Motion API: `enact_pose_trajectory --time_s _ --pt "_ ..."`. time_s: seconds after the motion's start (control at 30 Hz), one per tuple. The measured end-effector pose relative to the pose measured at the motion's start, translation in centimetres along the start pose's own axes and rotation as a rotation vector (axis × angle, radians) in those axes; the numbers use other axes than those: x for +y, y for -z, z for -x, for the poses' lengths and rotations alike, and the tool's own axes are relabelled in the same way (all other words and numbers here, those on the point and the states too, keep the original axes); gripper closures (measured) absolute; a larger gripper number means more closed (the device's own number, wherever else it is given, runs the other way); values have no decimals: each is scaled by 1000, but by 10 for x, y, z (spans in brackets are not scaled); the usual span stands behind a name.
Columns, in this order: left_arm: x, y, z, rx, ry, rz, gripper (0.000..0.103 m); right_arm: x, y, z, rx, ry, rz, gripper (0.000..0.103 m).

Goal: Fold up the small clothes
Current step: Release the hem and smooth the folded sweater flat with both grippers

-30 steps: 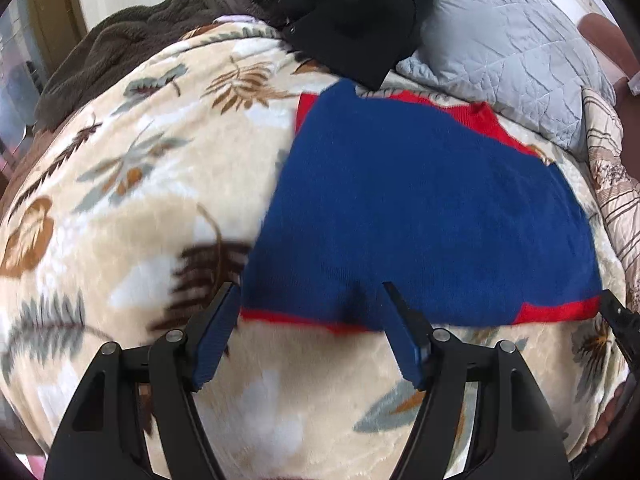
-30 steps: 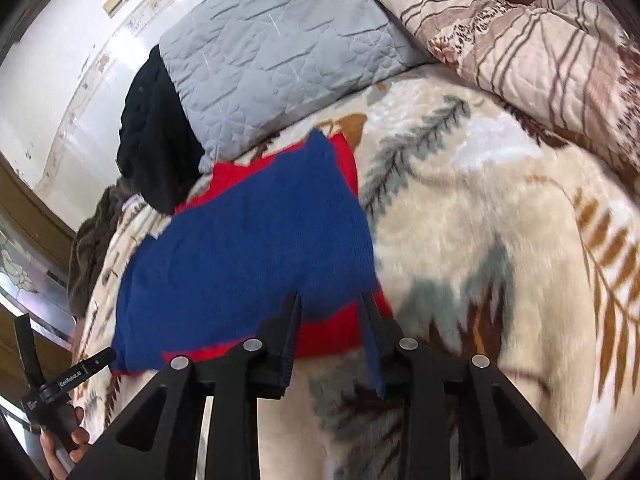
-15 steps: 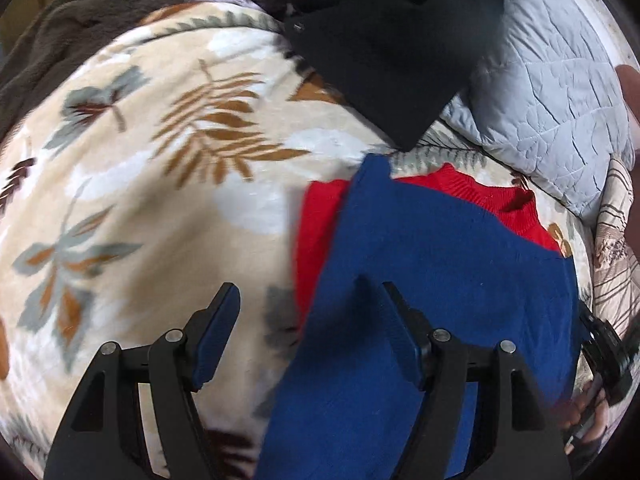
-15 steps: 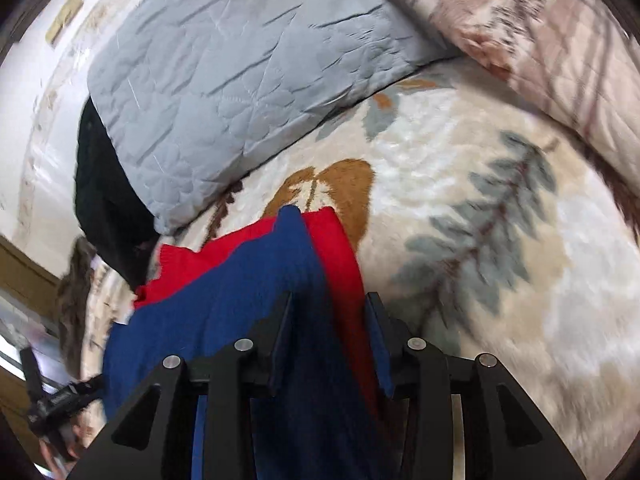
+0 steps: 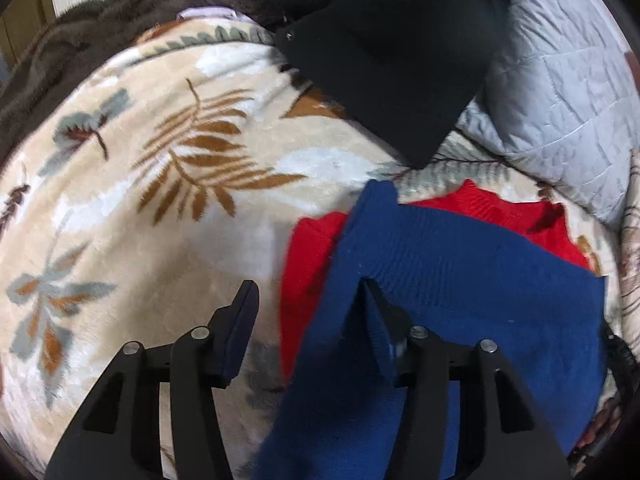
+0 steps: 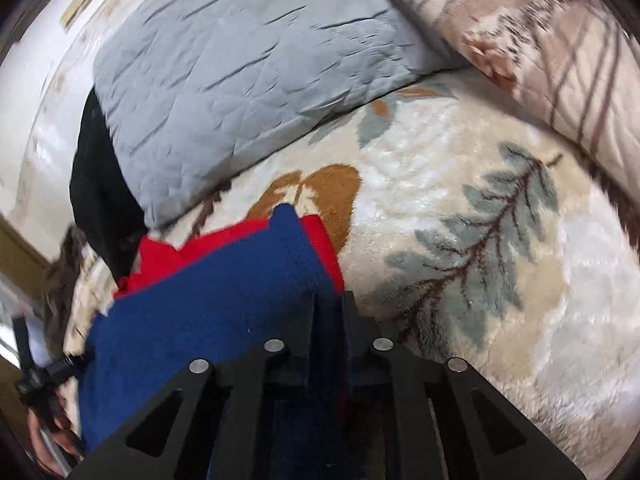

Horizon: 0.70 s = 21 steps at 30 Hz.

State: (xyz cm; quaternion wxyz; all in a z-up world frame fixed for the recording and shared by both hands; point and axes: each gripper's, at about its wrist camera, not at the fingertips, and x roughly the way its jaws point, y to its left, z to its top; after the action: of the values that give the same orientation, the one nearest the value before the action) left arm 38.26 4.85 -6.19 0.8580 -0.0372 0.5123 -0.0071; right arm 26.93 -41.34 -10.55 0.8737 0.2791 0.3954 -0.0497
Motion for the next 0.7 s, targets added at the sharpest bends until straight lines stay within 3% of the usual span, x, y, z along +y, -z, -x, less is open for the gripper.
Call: enact_pose_trajectory --time_s 0.1,0.27,0.37,0.4,0.47,0.5,0.63,0.7 --pt "9 -2 15 1 34 53 54 3 -3 21 -28 -16 -34 82" --pt "8 31 72 -114 134 39 53 12 16 53 -112 -155 -2 82" --pt "-2 58 76 -128 112 -21 47 16 31 40 -54 -76 63 86" --pt "-6 64 67 -99 84 -35 47 16 38 30 -12 -35 81 86" --pt "-8 67 37 13 38 -33 44 18 42 36 -34 -17 90 87" --pt "-5 69 31 21 42 -16 44 20 42 44 -37 -5 83 85" --pt "3 75 53 -1 55 49 44 31 60 78 -87 -31 116 80" --pt "0 87 62 -26 29 37 43 27 81 82 -70 -12 124 72"
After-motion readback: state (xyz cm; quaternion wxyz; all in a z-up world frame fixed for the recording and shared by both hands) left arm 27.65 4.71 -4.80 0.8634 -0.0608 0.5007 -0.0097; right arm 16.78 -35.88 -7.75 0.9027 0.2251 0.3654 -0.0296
